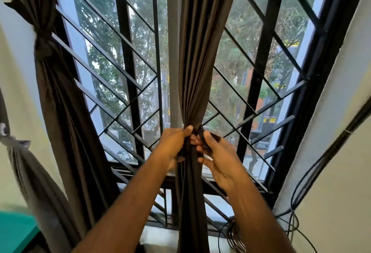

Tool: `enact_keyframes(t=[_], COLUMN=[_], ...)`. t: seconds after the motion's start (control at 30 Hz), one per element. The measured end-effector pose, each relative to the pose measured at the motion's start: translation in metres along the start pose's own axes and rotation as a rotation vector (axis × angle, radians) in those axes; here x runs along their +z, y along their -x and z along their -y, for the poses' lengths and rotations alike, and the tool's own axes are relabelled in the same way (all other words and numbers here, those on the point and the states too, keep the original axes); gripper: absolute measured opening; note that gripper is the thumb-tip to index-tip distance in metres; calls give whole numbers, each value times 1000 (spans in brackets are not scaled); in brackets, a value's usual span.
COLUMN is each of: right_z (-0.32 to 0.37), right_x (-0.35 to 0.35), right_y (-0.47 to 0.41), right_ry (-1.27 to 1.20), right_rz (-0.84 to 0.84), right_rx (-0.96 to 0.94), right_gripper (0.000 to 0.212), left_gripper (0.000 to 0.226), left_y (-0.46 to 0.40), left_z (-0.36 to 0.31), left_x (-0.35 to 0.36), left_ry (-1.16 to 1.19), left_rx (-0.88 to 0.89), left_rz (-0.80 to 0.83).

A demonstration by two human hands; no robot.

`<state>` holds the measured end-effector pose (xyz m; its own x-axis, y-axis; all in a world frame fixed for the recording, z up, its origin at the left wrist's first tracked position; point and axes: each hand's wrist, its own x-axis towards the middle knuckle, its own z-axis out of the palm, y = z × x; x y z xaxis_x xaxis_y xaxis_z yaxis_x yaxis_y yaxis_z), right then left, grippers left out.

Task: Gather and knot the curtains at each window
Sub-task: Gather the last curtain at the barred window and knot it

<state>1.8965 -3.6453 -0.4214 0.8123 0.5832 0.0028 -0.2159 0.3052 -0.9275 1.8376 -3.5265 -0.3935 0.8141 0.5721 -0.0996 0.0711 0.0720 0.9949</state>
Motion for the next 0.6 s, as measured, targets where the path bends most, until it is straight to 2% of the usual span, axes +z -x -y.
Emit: enact_keyframes(t=[0.07,0.13,0.3,0.37,0.47,0.53,0.6], right_z=[0,-5,-20,-24,-32,-36,-42], right_x=[4,9,18,18,15,16,16], right_y=[2,3,-1,-3,-6,-5,-4], right_ry=[51,135,153,268,615,701,757], right_rz=[56,94,38,-5,-73,-75,-74], right_rx=[23,29,-83,-212,-493,-588,-645], right_gripper=[19,19,23,25,28,22,18], left_gripper=[27,24,41,40,31,28,27], left_y=[2,5,6,8,9,9,3], left_z=[-1,0,3,4,6,5,4], left_x=[-2,-1,-4,-3,-4,-8,-14], left_ry=[13,28,80,-30,-207,-346,-504], left_rx=[-98,-136,-203,-53,406,525,476], left_rz=[60,51,124,17,-278,-250,-151])
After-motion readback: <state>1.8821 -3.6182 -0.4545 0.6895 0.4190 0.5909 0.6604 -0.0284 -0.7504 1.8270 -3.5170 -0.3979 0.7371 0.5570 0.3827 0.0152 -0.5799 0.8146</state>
